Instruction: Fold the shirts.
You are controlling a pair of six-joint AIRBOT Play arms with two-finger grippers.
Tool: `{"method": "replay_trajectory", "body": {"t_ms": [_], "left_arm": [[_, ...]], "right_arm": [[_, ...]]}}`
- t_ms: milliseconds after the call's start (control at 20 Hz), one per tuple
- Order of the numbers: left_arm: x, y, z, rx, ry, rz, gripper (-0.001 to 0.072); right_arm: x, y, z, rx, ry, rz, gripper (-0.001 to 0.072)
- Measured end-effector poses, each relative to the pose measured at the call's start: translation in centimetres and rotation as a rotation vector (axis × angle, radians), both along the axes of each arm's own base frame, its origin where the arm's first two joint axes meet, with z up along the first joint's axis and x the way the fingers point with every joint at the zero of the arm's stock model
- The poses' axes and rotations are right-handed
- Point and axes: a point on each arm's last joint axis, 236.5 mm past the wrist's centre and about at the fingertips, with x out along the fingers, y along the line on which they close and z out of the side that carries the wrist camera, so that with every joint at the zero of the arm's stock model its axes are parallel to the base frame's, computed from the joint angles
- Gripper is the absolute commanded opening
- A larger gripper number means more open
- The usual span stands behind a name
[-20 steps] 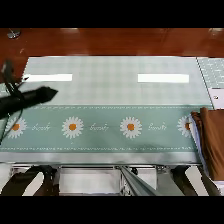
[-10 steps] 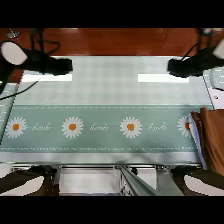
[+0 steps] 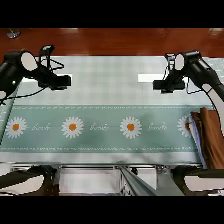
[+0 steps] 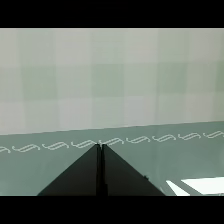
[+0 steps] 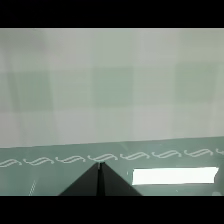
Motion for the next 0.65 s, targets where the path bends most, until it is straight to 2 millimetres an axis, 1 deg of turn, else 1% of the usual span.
{"method": "replay_trajectory", "body": {"t_ms": [250, 650], "left_arm": [[-0.22, 0.22, -0.72, 0.009, 0.026, 0.000, 0.0021], [-0.25, 0.25, -0.91, 0.012, 0.032, -0.001, 0.0021]], "right_arm": [[-0.21, -0.14, -0.32, -0.011, 0.015, -0.002, 0.0028], [-0.25, -0.18, -0.39, -0.014, 0.017, -0.003, 0.0028]]}}
